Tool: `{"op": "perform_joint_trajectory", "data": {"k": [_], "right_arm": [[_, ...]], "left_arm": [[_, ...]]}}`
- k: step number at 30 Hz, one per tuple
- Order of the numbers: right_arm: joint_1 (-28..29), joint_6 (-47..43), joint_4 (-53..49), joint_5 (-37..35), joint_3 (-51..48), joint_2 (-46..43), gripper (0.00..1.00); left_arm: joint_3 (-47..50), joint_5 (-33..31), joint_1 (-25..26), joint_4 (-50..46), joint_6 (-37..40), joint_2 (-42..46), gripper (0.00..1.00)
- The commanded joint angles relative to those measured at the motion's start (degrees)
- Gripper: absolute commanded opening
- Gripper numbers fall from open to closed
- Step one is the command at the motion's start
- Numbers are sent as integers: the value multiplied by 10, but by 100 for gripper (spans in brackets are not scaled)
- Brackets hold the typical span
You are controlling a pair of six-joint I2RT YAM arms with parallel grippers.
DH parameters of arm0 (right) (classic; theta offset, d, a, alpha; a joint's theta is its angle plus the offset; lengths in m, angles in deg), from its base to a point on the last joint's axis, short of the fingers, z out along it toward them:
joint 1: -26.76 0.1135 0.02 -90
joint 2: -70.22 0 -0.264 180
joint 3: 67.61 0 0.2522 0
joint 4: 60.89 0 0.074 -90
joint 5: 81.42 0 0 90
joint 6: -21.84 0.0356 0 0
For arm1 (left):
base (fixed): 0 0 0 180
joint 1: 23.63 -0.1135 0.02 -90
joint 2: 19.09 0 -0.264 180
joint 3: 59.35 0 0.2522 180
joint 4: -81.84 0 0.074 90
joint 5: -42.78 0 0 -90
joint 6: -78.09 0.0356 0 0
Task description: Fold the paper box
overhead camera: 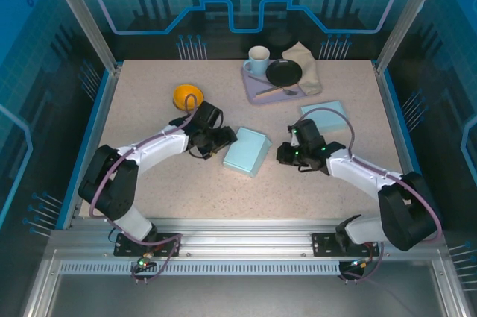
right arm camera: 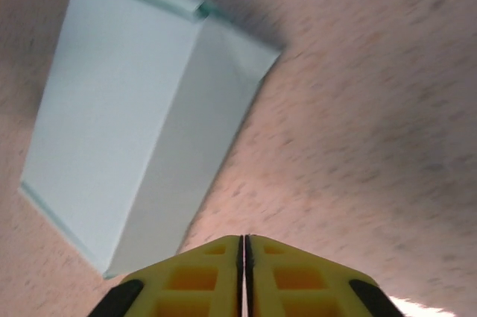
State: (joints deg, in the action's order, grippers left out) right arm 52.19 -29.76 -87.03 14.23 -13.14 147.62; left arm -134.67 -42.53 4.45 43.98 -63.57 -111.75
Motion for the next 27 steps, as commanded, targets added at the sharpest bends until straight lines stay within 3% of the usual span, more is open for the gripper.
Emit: {"op": "perform_joint_trajectory", "data": {"k": [1,8,27], "right_arm": [[-37,-25,-8,27,29,16,1],[-58,-23,43,73,81,126,0],[-70,-22,128,148,137,287,0]], "left_arm": [[-55,28,-11,7,91,-25,77],[-137,60,-23,32,169,-138,76],[-181,157,-16,97,172,-251,73]]}}
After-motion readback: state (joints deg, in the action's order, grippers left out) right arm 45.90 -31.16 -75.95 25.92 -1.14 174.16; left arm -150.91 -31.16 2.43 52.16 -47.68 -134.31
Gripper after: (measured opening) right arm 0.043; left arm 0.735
